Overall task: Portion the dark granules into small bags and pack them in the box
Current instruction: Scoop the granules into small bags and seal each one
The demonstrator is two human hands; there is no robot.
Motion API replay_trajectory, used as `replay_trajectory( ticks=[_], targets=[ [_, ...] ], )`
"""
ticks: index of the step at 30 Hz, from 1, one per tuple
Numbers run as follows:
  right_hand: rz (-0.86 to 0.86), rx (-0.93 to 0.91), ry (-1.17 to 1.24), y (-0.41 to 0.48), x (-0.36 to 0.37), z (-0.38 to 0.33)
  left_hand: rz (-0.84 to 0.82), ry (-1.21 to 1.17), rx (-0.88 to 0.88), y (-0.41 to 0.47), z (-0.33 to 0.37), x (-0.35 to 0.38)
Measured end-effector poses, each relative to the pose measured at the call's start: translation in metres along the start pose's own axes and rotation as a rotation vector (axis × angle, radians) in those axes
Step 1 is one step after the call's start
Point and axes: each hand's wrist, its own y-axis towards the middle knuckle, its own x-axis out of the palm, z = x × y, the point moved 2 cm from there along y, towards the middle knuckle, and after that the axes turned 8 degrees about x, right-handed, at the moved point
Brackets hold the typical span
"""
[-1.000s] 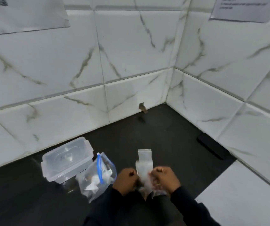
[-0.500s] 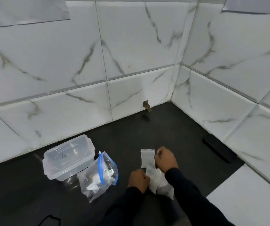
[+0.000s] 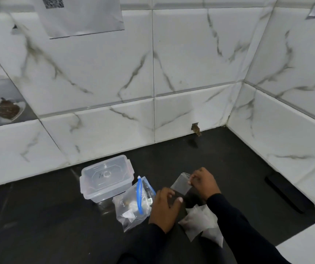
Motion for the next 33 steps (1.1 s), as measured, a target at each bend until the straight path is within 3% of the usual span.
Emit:
replay_trajectory(
  ticks=[3, 5, 11, 20, 28, 30, 33],
  targets=[
    [0.096, -0.284, -0.034, -0.023, -0.018, -0.035, 0.15, -0.074, 0.203, 0.01, 0.033, -0.034],
    [0.163, -0.47, -0.07, -0.039, -0.028, -0.064, 0.153, -0.022, 0.284, 0.016, 0.053, -0.053],
    [0.259, -0.768, -0.077, -0.064, -0.045, -0.131, 0.196, 0.208, 0.219, 0.039, 0.07, -0.099],
    [0.161, -0.84, -0.03, -0.083, -0.026, -0.171, 0.184, 0.27, 0.066, 0.028, 0.058, -0.154],
    [0.14, -0.76, -0.286, -0.086, -0.006, -0.193, 0.205, 0.352, 0.095, 0.011, 0.046, -0.167],
    [0.063, -0.76, -0.249, -0.086, -0.005, -0.197, 0.22, 0.366, 0.104, 0.007, 0.045, -0.172],
    [-0.12, -0.702, 0.041, -0.084, -0.011, -0.2, 0.244, 0.331, 0.105, 0.0, 0.04, -0.187]
  ],
)
